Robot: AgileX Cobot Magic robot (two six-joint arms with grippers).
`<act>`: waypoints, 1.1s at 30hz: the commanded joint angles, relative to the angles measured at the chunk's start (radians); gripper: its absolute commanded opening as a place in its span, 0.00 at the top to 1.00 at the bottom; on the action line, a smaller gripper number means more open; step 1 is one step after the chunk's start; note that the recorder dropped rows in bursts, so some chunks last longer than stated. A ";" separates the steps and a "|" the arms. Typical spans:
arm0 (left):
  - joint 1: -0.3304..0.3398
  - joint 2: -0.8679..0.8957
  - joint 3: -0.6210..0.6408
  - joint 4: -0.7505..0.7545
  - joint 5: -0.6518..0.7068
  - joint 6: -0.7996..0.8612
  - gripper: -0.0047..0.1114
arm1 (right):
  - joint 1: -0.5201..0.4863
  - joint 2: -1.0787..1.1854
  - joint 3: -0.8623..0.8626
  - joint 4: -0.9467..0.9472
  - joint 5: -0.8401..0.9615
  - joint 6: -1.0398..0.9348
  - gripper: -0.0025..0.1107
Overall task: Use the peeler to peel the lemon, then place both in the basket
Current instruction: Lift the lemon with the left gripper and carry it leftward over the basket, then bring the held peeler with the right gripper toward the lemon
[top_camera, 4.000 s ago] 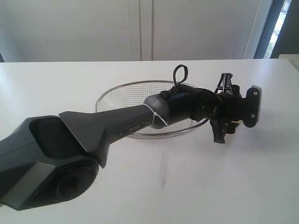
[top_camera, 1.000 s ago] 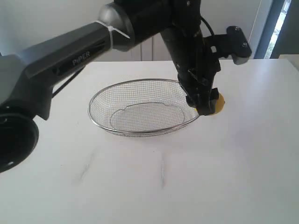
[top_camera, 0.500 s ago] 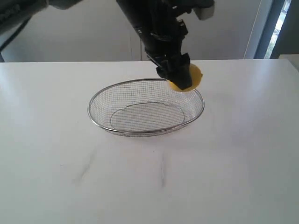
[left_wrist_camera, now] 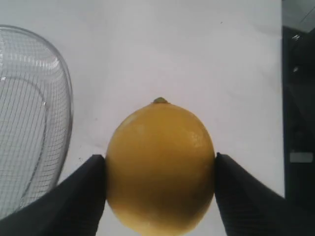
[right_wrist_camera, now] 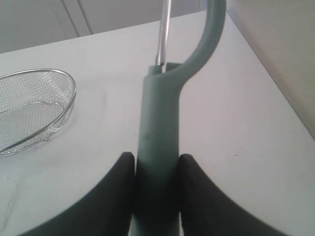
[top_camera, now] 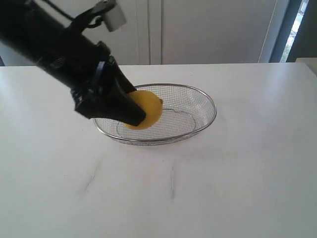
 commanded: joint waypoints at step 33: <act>0.245 -0.347 0.541 -0.721 -0.037 0.615 0.96 | -0.006 0.631 -0.012 0.282 -0.754 -0.098 0.98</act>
